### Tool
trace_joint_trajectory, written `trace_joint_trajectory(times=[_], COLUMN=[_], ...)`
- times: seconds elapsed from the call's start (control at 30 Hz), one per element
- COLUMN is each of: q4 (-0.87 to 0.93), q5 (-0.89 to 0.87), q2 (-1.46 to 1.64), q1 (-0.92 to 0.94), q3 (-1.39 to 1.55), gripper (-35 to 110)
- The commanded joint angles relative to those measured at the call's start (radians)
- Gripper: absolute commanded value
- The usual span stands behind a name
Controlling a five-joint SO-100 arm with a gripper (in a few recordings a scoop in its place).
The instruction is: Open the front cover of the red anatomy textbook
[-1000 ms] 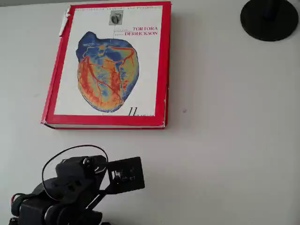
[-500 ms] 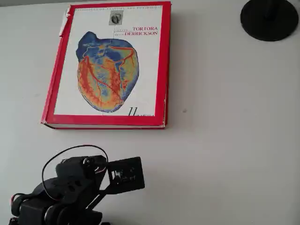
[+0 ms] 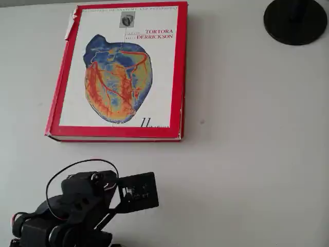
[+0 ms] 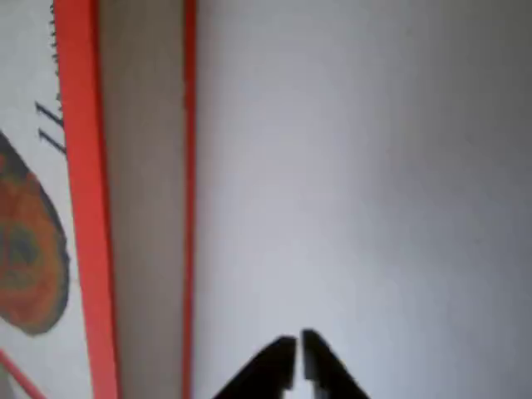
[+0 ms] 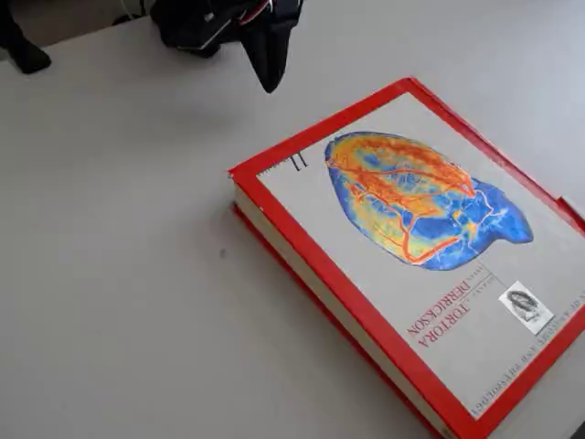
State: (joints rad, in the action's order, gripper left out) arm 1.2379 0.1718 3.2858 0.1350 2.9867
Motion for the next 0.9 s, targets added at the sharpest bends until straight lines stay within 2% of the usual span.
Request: trace_joint_trajectory(times=[0.0,0.87], q4=[-0.008,-0.008], q5=[-0.009,0.008], q2=[0.002,0.002], q1=[0.006,-0.012], q3=[-0.003,-0.003], gripper=[0,0])
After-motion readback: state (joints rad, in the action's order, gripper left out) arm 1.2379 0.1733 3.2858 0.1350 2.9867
